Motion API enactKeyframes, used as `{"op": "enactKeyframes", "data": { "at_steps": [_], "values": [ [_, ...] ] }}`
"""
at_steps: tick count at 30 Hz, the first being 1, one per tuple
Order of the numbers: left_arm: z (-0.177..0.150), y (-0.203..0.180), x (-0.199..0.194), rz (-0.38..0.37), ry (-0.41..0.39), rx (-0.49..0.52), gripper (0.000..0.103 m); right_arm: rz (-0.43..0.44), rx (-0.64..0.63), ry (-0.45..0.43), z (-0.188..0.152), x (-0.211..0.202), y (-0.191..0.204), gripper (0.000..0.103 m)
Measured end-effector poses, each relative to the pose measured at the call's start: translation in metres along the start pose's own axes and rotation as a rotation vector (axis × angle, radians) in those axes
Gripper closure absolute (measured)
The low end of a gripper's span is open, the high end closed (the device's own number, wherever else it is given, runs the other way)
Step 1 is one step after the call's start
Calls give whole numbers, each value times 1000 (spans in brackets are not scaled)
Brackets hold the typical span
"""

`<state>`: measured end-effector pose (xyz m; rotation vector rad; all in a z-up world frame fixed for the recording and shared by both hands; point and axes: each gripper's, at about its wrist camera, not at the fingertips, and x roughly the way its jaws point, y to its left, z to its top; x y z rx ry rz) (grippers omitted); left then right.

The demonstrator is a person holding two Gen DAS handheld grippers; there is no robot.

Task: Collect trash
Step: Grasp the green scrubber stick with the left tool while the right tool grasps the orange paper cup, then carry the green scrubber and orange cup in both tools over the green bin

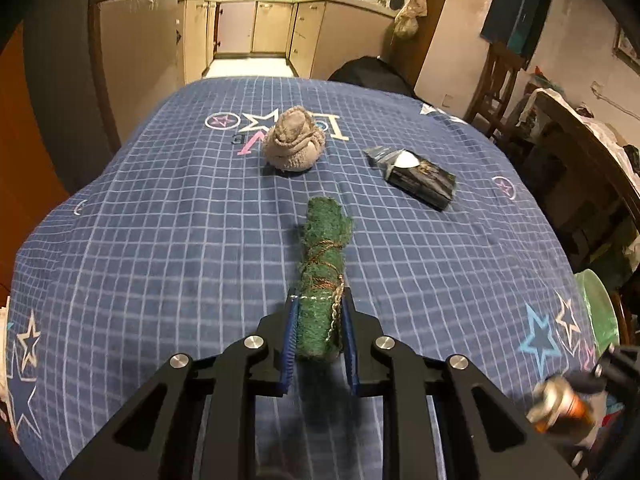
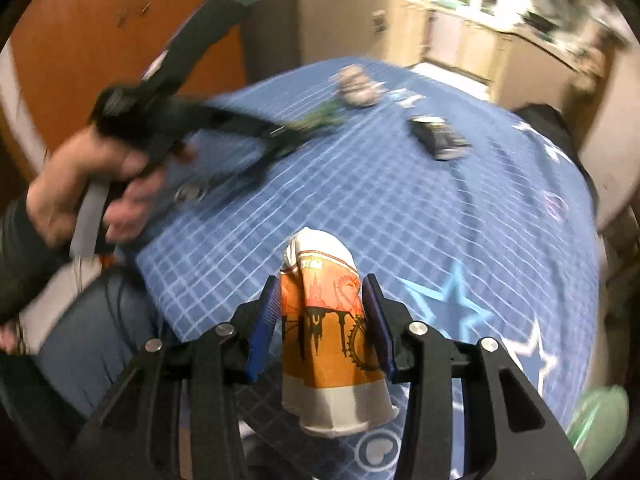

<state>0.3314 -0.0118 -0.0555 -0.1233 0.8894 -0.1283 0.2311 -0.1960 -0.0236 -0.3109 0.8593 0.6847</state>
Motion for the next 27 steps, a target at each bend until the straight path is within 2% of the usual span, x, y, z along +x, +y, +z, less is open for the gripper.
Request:
{"op": "enactKeyframes", "data": {
  "at_steps": [9,17,27],
  "values": [
    [-20,-30,-58,-30,-114,50,82,-92,312,-211,-18,-47,-28,62],
    [-35,-86,-85,-118,-138,148,82,-195,391,-286,-39,-91,-42,62],
    [-35,-191,-102,-274,-157,268,82,-353,469,-338,-75,-153,-80,62]
  ]
}}
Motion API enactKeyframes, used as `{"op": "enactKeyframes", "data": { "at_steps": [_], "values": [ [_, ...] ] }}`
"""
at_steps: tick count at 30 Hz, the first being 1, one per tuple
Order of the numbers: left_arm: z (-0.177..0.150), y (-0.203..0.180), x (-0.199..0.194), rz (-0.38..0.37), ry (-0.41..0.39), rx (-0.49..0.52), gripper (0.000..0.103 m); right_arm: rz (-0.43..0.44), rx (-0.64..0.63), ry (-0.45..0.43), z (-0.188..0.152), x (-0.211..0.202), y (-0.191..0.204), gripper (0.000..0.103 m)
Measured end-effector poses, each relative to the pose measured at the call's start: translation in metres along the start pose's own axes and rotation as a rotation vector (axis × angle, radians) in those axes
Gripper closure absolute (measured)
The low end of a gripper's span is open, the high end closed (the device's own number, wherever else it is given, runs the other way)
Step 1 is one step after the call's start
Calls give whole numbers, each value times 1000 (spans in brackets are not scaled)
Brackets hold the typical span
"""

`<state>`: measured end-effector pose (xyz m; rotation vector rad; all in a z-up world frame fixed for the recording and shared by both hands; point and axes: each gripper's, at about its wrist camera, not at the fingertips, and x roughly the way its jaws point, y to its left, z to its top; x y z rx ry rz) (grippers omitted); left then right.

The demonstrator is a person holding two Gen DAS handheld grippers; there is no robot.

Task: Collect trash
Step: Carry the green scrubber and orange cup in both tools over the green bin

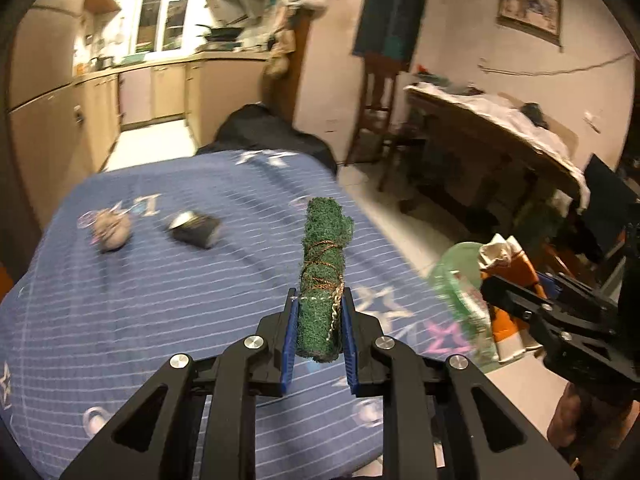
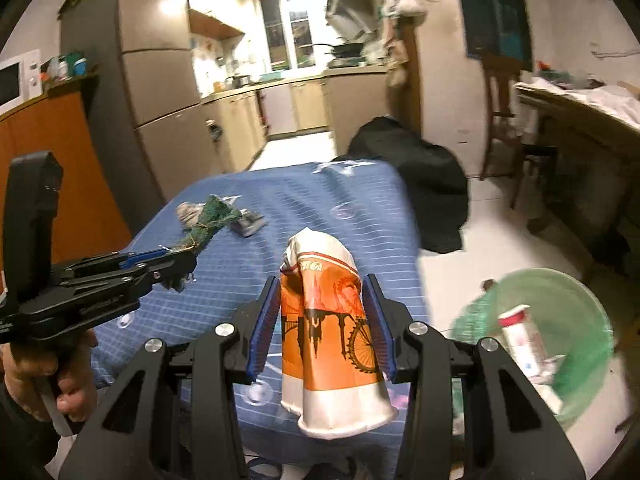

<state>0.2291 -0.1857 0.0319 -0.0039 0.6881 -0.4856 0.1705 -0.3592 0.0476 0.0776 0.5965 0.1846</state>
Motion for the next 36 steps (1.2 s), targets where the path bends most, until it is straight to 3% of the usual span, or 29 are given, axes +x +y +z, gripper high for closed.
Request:
{"op": "enactKeyframes", "data": {
  "at_steps": [19,26,36],
  "values": [
    [33,-160,75,-187,45,168,82,-276,91,-53,10,-56,-130,62],
    [41,-207,117,-236,104,212,82,-320,153,1,8,-47,-177,62],
    [41,-233,174,-273,210,219,82,-340,234,118,-6,-29,-226,62]
  ]
}}
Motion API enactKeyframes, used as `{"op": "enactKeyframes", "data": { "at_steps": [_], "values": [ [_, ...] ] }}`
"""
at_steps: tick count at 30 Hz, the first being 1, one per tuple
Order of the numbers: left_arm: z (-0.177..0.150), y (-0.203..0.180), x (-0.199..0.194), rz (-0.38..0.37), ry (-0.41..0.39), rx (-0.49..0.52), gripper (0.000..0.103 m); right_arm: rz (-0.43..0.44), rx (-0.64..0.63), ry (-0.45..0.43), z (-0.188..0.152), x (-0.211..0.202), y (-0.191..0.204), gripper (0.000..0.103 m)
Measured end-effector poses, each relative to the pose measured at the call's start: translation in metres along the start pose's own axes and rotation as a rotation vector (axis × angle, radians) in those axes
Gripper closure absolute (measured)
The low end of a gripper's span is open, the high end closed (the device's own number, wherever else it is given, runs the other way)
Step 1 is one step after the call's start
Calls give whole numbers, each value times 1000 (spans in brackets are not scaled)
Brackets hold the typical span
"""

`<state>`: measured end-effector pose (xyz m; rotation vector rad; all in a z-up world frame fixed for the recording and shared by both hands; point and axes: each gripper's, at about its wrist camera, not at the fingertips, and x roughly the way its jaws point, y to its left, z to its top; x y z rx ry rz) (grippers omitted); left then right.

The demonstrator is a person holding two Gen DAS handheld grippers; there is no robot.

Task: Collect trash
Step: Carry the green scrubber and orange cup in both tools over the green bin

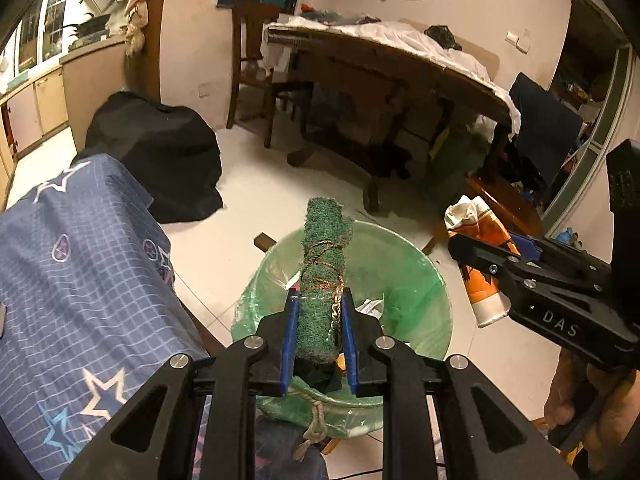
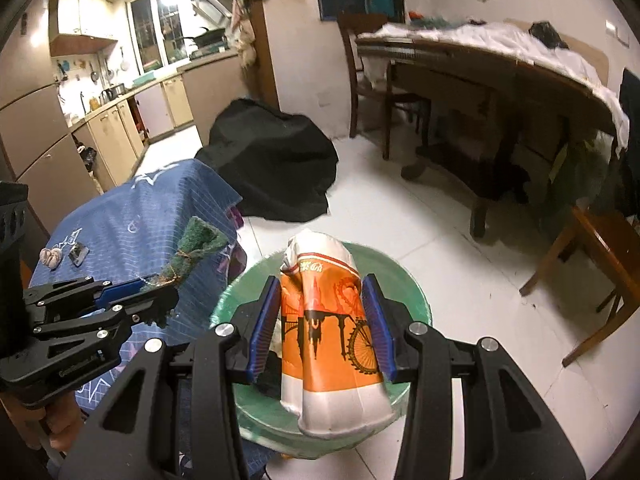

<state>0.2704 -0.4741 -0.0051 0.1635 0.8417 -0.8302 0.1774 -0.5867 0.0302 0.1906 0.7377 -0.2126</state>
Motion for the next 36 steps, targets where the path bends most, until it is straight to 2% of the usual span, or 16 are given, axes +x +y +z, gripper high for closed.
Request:
{"op": "enactKeyframes", "data": {
  "at_steps": [13,36],
  "values": [
    [5,0,46,0,82,-4,82,-15,24,95,-4,32,-22,62],
    [3,-5,64,19,98,11,82,-23,23,104,-4,38,-32,62]
  ]
}}
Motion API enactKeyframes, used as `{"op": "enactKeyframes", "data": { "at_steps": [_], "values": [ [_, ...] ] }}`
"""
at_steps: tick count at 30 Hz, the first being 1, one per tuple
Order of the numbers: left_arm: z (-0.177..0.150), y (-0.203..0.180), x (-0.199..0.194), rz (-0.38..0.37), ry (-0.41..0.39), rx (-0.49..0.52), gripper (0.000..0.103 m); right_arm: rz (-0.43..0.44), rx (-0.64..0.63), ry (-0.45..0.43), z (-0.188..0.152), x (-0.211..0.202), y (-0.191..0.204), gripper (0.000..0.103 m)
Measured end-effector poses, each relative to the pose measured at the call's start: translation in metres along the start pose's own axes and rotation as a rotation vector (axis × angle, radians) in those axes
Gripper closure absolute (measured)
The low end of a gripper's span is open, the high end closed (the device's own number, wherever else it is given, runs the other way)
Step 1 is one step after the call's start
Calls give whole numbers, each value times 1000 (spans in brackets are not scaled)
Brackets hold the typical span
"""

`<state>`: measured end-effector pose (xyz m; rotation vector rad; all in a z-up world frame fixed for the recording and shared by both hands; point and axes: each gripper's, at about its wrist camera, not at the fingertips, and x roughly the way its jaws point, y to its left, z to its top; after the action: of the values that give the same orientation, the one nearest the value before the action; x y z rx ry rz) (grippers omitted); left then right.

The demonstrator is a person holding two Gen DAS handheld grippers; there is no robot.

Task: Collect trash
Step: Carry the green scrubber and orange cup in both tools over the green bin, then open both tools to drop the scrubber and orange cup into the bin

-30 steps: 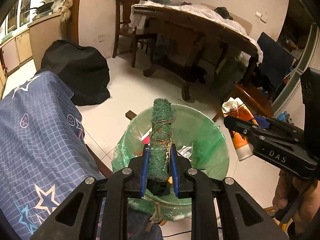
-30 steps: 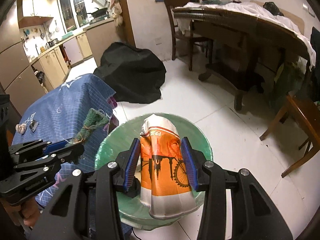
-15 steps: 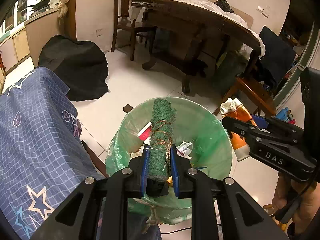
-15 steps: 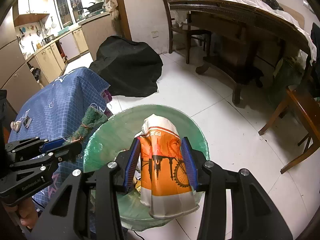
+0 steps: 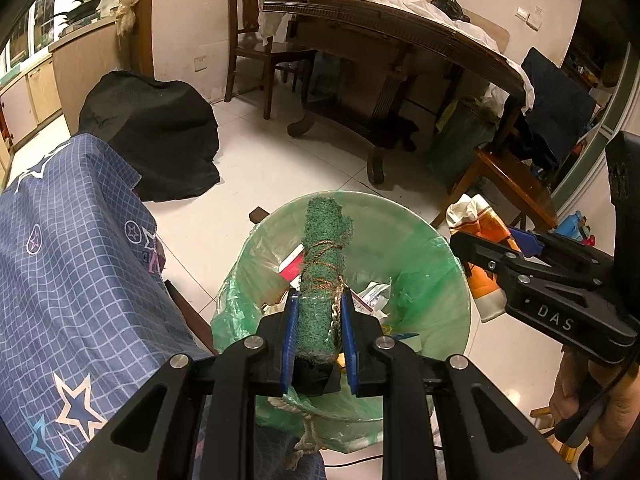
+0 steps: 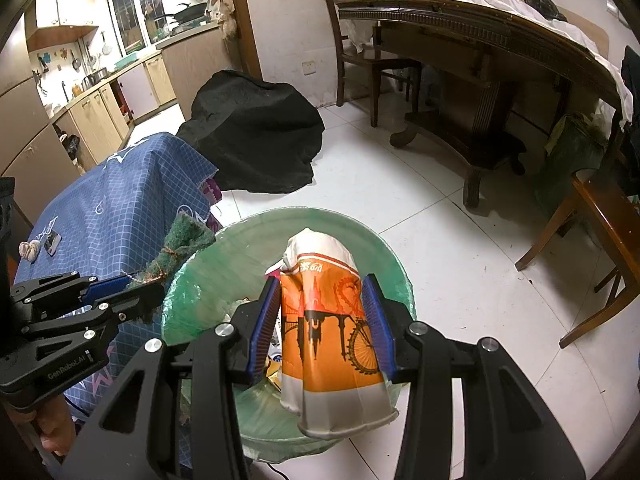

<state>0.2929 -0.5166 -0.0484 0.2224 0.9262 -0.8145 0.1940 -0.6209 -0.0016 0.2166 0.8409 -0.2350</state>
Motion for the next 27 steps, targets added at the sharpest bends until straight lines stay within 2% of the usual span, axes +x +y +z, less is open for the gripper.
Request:
{"op": "enactKeyframes", "data": {
  "at_steps": [12,15,20,22,26,27],
  "values": [
    [-1,0,4,13,5,0,82,1,1,3,-2,1,-1,58],
    [-1,2,4,20,3,-9,77,4,4,3,-2,2,-1,55],
    [-1,4,6,36,2,-9,60,10,21,4,-7,6,-6,50],
    [-2,5,6,41,0,-6,51,11,24,2,-8,6,-7,42],
    [-2,5,6,57,-12,-7,32,11,31,-6,-10,4,-7,35],
    [-2,6,6,63,-18,-9,30,11,31,-9,-11,3,-6,33]
  ]
}}
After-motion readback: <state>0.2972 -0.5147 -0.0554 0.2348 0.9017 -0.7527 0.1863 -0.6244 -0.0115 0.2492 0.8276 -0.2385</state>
